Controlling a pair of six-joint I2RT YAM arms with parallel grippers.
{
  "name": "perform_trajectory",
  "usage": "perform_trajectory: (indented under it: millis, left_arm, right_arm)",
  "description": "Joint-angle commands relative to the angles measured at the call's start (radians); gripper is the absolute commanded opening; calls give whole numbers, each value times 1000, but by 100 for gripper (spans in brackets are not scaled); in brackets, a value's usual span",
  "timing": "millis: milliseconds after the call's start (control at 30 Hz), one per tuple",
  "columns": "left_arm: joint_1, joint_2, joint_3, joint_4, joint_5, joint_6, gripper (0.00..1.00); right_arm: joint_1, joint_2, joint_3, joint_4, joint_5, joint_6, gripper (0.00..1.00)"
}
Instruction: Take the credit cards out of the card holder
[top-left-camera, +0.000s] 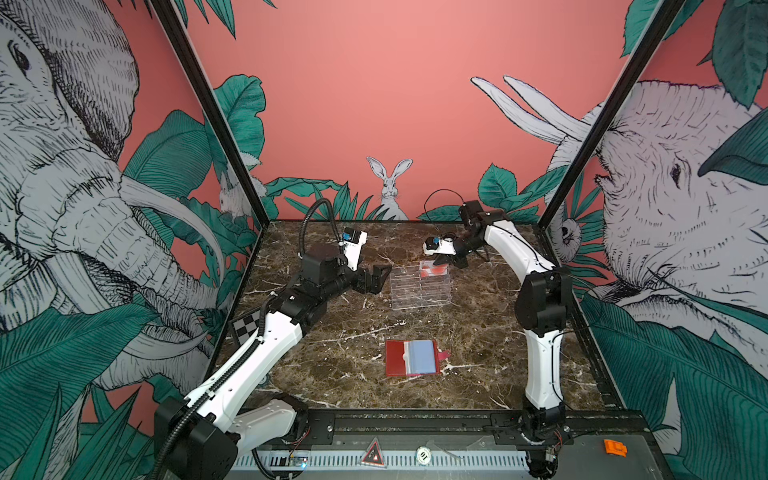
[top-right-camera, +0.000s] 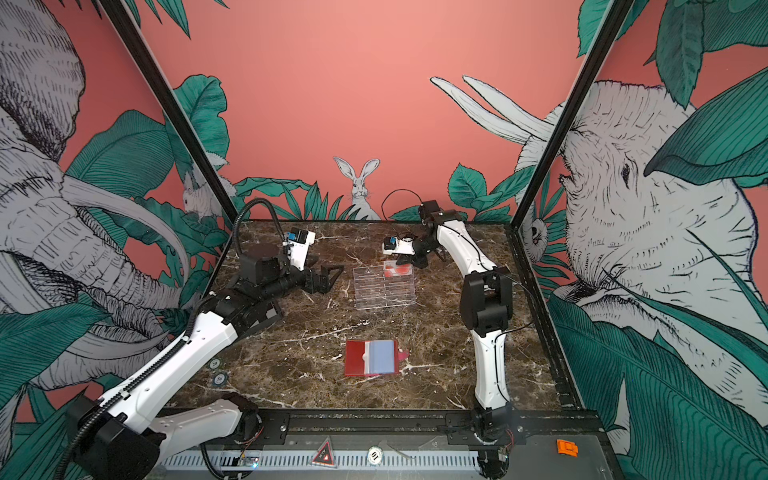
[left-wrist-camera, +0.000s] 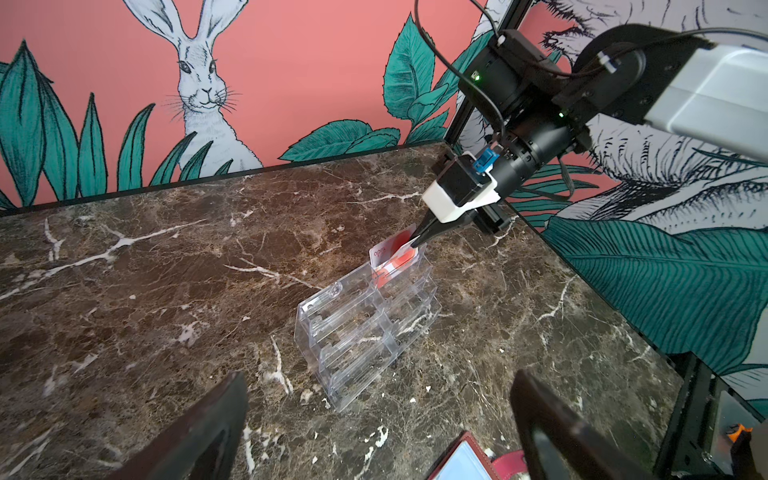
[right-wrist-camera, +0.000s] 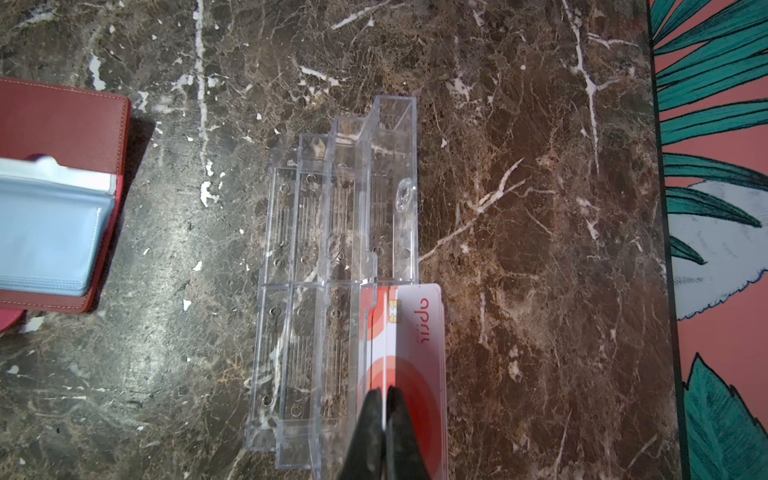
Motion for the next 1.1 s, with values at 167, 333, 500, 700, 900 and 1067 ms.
perform_trajectory:
  millis: [167, 333, 500, 700, 900, 1067]
  left_arm:
    - [5, -5, -25, 24, 23, -20, 99]
    - [6, 2, -25, 26, 39, -27, 99]
    - [5, 5, -25, 27, 41, -30, 99]
    - [5, 10, -27, 27, 50, -37, 99]
    - [5, 14, -30, 35, 61, -49, 99]
    - [5, 19, -30, 40, 82, -61, 99]
  right_arm:
    - [14, 44, 39, -46, 18, 2, 0]
    - [14, 45, 28, -47, 33, 2, 0]
    - [14, 47, 24, -47, 45, 9, 0]
    - [17, 46, 24, -32, 52, 33, 15]
    - [20, 35, 34, 1, 57, 78, 21]
    - [22, 3, 27, 38, 70, 110, 26]
